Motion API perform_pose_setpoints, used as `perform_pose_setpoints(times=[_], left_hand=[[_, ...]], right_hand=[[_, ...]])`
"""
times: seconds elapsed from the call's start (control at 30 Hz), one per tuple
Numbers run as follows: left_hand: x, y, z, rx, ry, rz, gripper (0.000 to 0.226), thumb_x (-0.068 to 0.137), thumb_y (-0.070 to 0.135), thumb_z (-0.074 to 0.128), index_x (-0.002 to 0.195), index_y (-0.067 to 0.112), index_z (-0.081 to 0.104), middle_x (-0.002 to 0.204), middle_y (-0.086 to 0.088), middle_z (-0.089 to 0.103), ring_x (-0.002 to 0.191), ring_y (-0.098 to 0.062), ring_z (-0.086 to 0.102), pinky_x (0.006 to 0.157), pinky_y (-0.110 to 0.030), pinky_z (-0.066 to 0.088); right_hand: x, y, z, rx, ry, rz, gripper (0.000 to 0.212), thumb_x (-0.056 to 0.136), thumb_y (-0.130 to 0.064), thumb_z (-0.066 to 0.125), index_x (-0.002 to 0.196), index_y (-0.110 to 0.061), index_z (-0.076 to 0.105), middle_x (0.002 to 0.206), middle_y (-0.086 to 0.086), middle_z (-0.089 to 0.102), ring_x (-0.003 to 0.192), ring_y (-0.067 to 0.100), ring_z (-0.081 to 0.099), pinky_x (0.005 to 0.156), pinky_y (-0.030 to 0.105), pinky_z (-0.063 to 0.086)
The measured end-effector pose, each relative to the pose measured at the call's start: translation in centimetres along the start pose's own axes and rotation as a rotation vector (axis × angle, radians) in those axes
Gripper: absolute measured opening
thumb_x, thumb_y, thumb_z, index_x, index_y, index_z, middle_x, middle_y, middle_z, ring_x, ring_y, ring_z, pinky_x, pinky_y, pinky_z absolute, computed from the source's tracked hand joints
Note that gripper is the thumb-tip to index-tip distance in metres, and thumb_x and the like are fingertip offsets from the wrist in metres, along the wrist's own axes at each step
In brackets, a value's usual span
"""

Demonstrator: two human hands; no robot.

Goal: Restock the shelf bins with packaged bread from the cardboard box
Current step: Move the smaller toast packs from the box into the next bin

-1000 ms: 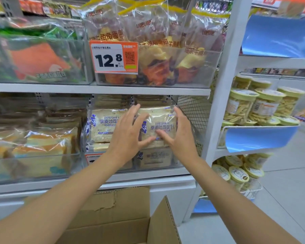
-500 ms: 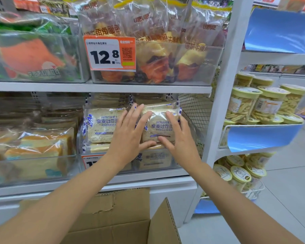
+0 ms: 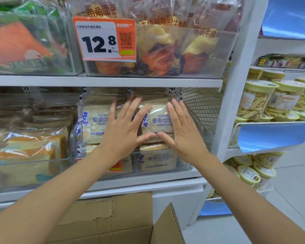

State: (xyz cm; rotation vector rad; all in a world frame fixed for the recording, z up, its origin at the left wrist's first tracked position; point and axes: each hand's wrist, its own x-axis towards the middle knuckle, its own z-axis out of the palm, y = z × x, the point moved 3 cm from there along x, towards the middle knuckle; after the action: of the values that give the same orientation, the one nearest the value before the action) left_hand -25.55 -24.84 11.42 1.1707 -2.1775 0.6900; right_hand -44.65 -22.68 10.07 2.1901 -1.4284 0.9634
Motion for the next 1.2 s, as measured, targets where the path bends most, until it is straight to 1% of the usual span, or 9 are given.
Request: perform_pose_setpoints(times=[0.17, 0.3, 0.37, 0.43, 0.73, 0.93, 1.0, 1.07, 1.2], left_hand=[[0.0, -0.3, -0.3, -0.07, -0.005, -0.004, 0.076, 0.088, 0.077, 0.025, 0.144, 0.028, 0.035, 0.153, -0.007, 0.036, 0.141, -0.028, 0.033, 0.116, -0.058, 0.013], [0.0, -0.7, -0.8, -0.101, 0.009, 0.012, 0.075, 0.085, 0.076, 0.034, 0.142, 0.029, 0.035, 0.15, -0.006, 0.041, 0.14, -0.028, 0.036, 0.114, -0.059, 0.015], [0.0, -0.7, -1.0, -0.095, 0.005, 0.019, 0.075, 0.084, 0.076, 0.036, 0.142, 0.028, 0.036, 0.149, -0.006, 0.041, 0.139, -0.027, 0.037, 0.114, -0.058, 0.015], [0.0, -0.6, -1.1, -0.073, 0.009, 0.028, 0.076, 0.084, 0.076, 0.037, 0.142, 0.027, 0.038, 0.148, -0.006, 0.042, 0.138, -0.027, 0.038, 0.114, -0.058, 0.016], [0.3, -0.3, -0.4, 0.02, 0.001, -0.025, 0.076, 0.084, 0.076, 0.035, 0.141, 0.026, 0.041, 0.143, -0.007, 0.047, 0.131, -0.027, 0.041, 0.11, -0.061, 0.021], [0.2, -0.5, -1.7, -0.014, -0.041, 0.033, 0.086, 0.082, 0.084, 0.022, 0.144, 0.026, 0.036, 0.148, -0.008, 0.043, 0.137, -0.028, 0.038, 0.114, -0.062, 0.016], [0.0, -0.4, -2.2, 0.0, -0.047, 0.051, 0.091, 0.081, 0.085, 0.022, 0.147, 0.024, 0.035, 0.153, -0.01, 0.038, 0.141, -0.029, 0.034, 0.116, -0.061, 0.016], [-0.4, -0.4, -2.5, 0.037, -0.049, 0.071, 0.091, 0.082, 0.083, 0.03, 0.15, 0.023, 0.033, 0.157, -0.01, 0.031, 0.145, -0.027, 0.03, 0.117, -0.06, 0.015], [-1.0, -0.1, -2.3, 0.069, -0.065, 0.033, 0.087, 0.085, 0.078, 0.029, 0.153, 0.023, 0.027, 0.158, -0.008, 0.031, 0.145, -0.025, 0.03, 0.117, -0.056, 0.017]], right_hand=[[0.3, -0.3, -1.5, 0.026, -0.057, 0.019, 0.082, 0.088, -0.066, 0.041, 0.153, -0.02, 0.019, 0.162, 0.0, 0.013, 0.151, 0.016, 0.001, 0.121, 0.048, 0.013], [2.5, -0.8, -3.7, -0.087, -0.041, -0.104, 0.085, 0.076, -0.068, 0.058, 0.14, -0.015, 0.039, 0.154, 0.004, 0.032, 0.146, 0.023, 0.022, 0.119, 0.043, 0.014], [3.1, -0.6, -3.6, -0.121, -0.068, -0.131, 0.087, 0.075, -0.07, 0.058, 0.138, -0.012, 0.041, 0.142, 0.004, 0.045, 0.134, 0.024, 0.037, 0.114, 0.042, 0.023], [3.2, -0.4, -3.3, -0.168, -0.062, -0.14, 0.086, 0.075, -0.073, 0.054, 0.133, -0.011, 0.044, 0.133, 0.005, 0.05, 0.125, 0.024, 0.042, 0.106, 0.04, 0.029], [3.6, 0.5, -1.9, -0.226, -0.07, -0.146, 0.087, 0.078, -0.077, 0.042, 0.135, -0.011, 0.043, 0.135, 0.009, 0.049, 0.124, 0.027, 0.042, 0.105, 0.046, 0.027], [2.4, -0.1, -3.6, -0.324, -0.091, -0.12, 0.103, 0.08, -0.083, 0.028, 0.151, -0.008, 0.027, 0.155, 0.013, 0.03, 0.145, 0.029, 0.024, 0.118, 0.055, 0.01], [1.5, -0.7, -4.4, -0.322, -0.003, -0.149, 0.098, 0.08, -0.079, 0.041, 0.149, -0.009, 0.033, 0.154, 0.014, 0.032, 0.144, 0.029, 0.028, 0.117, 0.053, 0.019], [0.5, -1.1, -4.4, -0.29, 0.092, -0.241, 0.081, 0.081, -0.069, 0.055, 0.141, -0.015, 0.044, 0.145, 0.015, 0.044, 0.134, 0.03, 0.04, 0.11, 0.047, 0.032], [-0.2, -1.2, -2.9, -0.21, 0.092, -0.22, 0.064, 0.082, -0.051, 0.066, 0.133, -0.018, 0.046, 0.136, 0.014, 0.05, 0.128, 0.031, 0.044, 0.102, 0.044, 0.044]])
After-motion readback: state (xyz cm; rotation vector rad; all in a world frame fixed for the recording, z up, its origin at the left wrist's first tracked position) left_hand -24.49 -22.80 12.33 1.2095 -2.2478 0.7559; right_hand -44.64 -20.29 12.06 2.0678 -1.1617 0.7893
